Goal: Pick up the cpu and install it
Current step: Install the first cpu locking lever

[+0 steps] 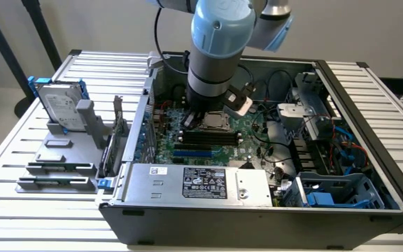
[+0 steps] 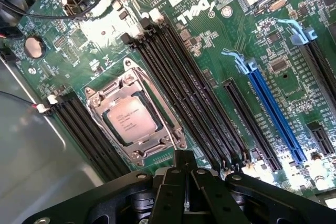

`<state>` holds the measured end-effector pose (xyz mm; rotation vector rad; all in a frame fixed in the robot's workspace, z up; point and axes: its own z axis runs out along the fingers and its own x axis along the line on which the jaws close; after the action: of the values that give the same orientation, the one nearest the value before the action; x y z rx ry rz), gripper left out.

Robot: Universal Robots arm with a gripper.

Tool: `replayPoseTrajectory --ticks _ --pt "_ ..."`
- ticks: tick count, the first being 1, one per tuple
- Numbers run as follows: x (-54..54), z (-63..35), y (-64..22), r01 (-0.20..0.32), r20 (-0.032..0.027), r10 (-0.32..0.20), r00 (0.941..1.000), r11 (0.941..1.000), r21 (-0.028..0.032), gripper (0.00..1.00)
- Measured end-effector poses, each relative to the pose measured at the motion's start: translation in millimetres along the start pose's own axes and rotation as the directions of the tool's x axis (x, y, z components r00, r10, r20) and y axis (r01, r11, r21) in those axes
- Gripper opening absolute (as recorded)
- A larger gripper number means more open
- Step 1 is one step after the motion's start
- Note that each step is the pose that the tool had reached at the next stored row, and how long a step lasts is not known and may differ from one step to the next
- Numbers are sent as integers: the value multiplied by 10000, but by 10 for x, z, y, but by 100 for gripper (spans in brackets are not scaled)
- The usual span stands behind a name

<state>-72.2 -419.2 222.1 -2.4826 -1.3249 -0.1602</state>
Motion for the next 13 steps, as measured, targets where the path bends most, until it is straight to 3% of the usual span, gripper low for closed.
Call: replayPoseTrajectory --ticks 13 --pt "-16 53 4 -1 20 1 10000 10000 -14 11"
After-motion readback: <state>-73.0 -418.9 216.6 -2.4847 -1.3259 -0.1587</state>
